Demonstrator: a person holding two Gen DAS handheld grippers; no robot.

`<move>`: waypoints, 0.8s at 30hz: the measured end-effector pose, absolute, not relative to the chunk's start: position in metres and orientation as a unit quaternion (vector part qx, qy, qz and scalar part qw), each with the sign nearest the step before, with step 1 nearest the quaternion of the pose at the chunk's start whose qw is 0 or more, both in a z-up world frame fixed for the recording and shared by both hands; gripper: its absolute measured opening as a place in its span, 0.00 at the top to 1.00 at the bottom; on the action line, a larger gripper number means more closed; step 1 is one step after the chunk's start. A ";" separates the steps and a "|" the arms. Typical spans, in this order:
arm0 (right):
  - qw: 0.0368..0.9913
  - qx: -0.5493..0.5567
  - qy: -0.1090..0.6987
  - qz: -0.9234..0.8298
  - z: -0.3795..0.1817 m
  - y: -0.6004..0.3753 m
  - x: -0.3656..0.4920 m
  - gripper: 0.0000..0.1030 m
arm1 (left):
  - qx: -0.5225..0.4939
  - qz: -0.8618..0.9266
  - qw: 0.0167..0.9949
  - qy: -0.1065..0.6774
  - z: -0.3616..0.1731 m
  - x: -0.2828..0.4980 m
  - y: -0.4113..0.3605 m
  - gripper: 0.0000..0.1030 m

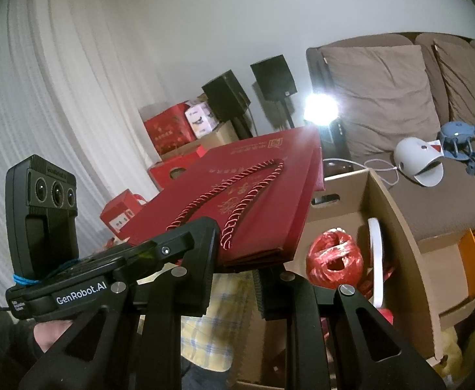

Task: Organize objects
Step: 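Lower the red bag into the cardboard box with the left tool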

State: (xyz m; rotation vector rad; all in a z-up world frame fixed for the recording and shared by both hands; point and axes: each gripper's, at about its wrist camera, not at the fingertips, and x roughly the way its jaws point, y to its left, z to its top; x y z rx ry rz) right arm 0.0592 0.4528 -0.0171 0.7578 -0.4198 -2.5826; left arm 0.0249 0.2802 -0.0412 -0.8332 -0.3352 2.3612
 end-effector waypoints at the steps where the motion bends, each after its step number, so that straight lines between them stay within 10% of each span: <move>1: 0.207 0.273 -0.151 -0.927 -0.017 0.453 0.059 0.80 | -0.315 0.890 0.303 -0.127 -0.042 0.025 0.281 0.69; 24: 0.190 0.298 -0.157 -0.922 -0.029 0.469 0.049 0.80 | -0.342 0.876 0.314 -0.134 -0.054 0.017 0.295 0.69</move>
